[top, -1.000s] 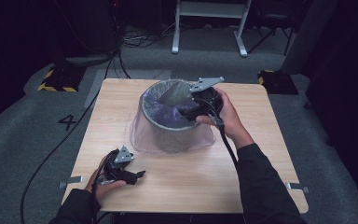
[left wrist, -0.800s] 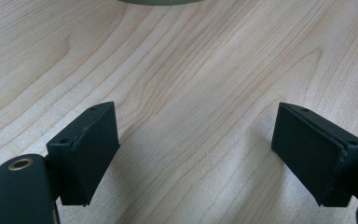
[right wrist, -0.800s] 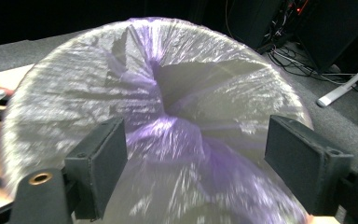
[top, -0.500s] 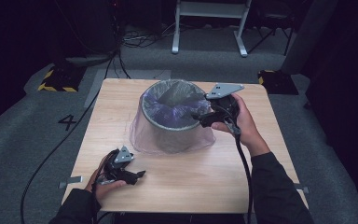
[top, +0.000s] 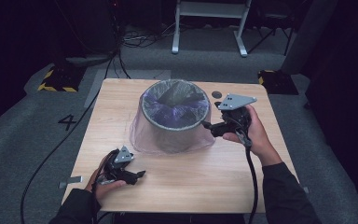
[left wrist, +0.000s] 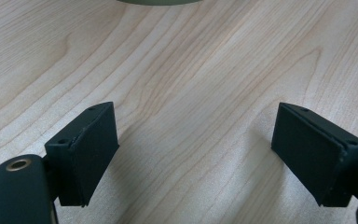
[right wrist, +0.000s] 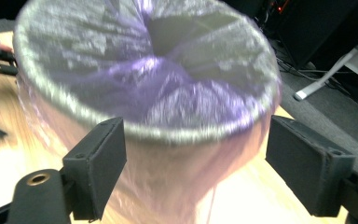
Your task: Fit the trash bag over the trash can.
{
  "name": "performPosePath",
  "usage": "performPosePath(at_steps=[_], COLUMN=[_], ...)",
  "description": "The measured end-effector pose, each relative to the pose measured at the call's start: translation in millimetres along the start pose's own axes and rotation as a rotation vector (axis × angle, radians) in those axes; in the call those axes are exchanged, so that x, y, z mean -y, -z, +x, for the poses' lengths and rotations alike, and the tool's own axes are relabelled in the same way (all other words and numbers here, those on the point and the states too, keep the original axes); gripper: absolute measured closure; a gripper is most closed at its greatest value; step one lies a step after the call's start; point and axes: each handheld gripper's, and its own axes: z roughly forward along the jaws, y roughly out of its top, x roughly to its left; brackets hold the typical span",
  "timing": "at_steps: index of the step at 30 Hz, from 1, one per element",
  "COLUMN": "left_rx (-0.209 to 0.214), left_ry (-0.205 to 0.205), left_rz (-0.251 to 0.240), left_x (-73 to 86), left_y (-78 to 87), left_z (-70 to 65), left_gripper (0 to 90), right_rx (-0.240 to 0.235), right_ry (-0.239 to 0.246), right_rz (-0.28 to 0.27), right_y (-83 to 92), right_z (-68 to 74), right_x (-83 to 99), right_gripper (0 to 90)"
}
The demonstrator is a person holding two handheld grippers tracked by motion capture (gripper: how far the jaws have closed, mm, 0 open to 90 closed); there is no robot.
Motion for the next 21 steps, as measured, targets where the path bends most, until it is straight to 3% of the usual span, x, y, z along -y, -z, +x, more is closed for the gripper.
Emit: performPosePath(at_steps=[6, 12, 21], left_rx=[0.001, 0.001, 0.001], left_ry=[0.0, 0.0, 0.0], left_rz=[0.001, 0.001, 0.001], left_x=[-0.1, -0.1, -0.1], left_y=[0.0, 0.0, 0.0], left_z=[0.0, 0.0, 0.0], left_gripper=[14.0, 13.9, 13.9], right_rx=[0.01, 0.037, 0.038], right_ry=[0.0, 0.006, 0.0], right_rz=[0.023, 0.061, 0.106], right_y=[6.5, 4.8, -0.9], right_z=[4.2, 7.8, 14.3], right_x=[20.0, 38.3, 64.5], right_gripper=[19.8, 19.4, 19.1])
